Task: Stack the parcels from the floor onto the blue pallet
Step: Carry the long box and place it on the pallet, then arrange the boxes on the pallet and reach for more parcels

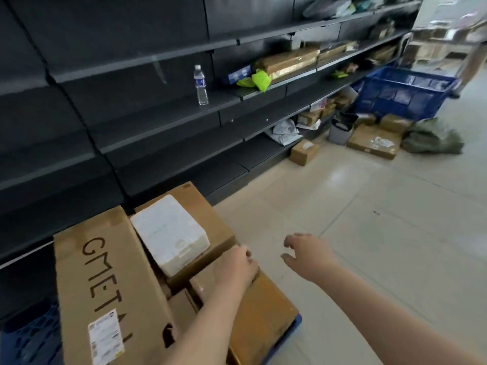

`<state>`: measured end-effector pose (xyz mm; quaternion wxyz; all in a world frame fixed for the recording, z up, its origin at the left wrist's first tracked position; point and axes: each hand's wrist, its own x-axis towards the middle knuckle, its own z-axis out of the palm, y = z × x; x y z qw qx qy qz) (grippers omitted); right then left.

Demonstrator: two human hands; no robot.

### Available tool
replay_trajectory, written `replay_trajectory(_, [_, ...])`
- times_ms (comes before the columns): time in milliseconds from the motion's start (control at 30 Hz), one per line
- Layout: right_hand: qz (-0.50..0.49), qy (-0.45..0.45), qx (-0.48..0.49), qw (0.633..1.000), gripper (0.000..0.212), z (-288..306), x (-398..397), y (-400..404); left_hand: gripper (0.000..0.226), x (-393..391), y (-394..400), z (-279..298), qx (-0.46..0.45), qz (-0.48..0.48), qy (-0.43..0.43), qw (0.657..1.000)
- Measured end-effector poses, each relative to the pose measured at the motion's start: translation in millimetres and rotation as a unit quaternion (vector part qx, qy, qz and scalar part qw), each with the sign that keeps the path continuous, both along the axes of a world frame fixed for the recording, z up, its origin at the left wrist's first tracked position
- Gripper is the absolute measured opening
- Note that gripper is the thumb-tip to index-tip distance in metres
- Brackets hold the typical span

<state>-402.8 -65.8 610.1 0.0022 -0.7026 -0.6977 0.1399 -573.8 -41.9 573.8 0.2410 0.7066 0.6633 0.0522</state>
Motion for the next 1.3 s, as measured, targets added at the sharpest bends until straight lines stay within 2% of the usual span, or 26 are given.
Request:
replay_trajectory(167, [-0.038, -0.001, 0.022, 0.999, 0.037, 11.8, 125.6, 11.8, 0.024, 130.9, 17.7, 14.1, -0.003, -0.046, 0.012, 0.999])
replay_trajectory(433, [-0.047, -0.02, 0.019, 0.999, 0.035, 11.3, 259.2, 77.3, 0.017, 267.5, 97.7, 25.3, -0.01, -0.06, 0.043, 0.997])
replay_trajectory(733, [-0.014, -0.086, -0.003, 0.996, 0.033, 11.1, 397.7, 239.3, 0.021, 430.9, 269.5, 14.0, 0.028, -0.118, 0.103, 0.987])
replay_trajectory(967, [-0.029, -0.081, -0.009, 0.996, 0.033, 16.5, 500.8, 360.3, 0.021, 527.3, 397.6, 22.1, 0.044, -0.124, 0.106, 0.986])
replay_trajectory(1300, [-0.003, -0.047, -0.004, 0.999, 0.031, 0.4, 649.3, 541.0, 0.02, 663.5, 557.3, 11.4, -0.003, -0.052, 0.126, 0.991])
